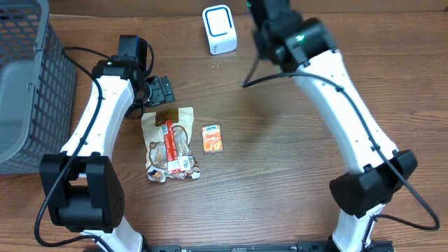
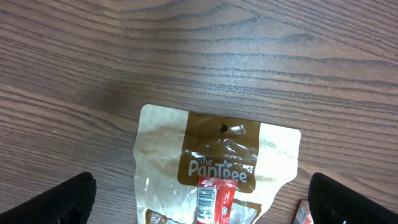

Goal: Scan the item barcode
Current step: 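Carry the wipes pack right and lower it beside the jar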

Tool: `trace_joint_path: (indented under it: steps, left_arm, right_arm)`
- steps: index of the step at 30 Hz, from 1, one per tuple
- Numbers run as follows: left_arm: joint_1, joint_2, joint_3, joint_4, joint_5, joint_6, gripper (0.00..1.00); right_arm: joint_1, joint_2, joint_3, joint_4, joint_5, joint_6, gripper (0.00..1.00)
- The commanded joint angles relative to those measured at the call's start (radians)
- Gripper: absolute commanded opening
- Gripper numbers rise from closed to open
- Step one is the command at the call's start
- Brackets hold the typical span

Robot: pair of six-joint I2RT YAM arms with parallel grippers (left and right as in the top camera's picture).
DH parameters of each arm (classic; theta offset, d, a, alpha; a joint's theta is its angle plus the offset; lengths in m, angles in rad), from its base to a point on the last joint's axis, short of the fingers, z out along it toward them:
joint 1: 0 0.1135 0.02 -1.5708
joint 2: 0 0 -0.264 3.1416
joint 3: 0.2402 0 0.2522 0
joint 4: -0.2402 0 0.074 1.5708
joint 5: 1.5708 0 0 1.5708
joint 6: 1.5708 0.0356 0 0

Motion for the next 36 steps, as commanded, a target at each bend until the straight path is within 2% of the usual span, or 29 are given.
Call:
trace_joint_path:
  steps: [1, 7, 15, 22, 23, 30, 32, 34, 36]
  left_arm:
    - [0.001, -0.011, 0.011, 0.002, -0.008, 0.019, 1.00]
    - [0.001, -0.011, 0.011, 0.002, -0.008, 0.019, 1.00]
    - [0.001, -0.011, 0.011, 0.002, -0.008, 0.019, 1.00]
    - [0.000, -0.011, 0.011, 0.002, -0.008, 0.019, 1.00]
    - [0.001, -0.011, 0.011, 0.002, -0.008, 0.019, 1.00]
    - [0.001, -0.011, 0.011, 0.002, -0.008, 0.019, 1.00]
    - [0.001, -0.011, 0.011, 0.002, -0.008, 0.019, 1.00]
    - [0.001, -0.011, 0.011, 0.002, -0.008, 0.019, 1.00]
    - [0.001, -0.011, 0.011, 0.002, -0.008, 0.019, 1.00]
  right_arm:
    - [-0.093, 0.029, -0.037, -0.160, -0.339, 0.049, 0.04]
    - [-0.196, 0.034, -0.236, -0.203, -0.425, 0.049, 0.04]
    - [-0.264, 0.034, -0.519, -0.023, -0.422, 0.049, 0.04]
    - [-0.272, 0.034, -0.642, 0.107, -0.362, 0.049, 0.04]
    - [-0.272, 0.034, -0.653, 0.119, -0.347, 0.049, 0.13]
    - [-0.272, 0.034, -0.671, 0.180, -0.352, 0.050, 0.49]
    - [-0.272, 0.034, -0.671, 0.190, -0.352, 0.050, 0.65]
    - [-0.271, 0.034, -0.671, 0.195, -0.352, 0.059, 0.73]
    - [-0.270, 0.034, -0.671, 0.201, -0.360, 0.087, 0.75]
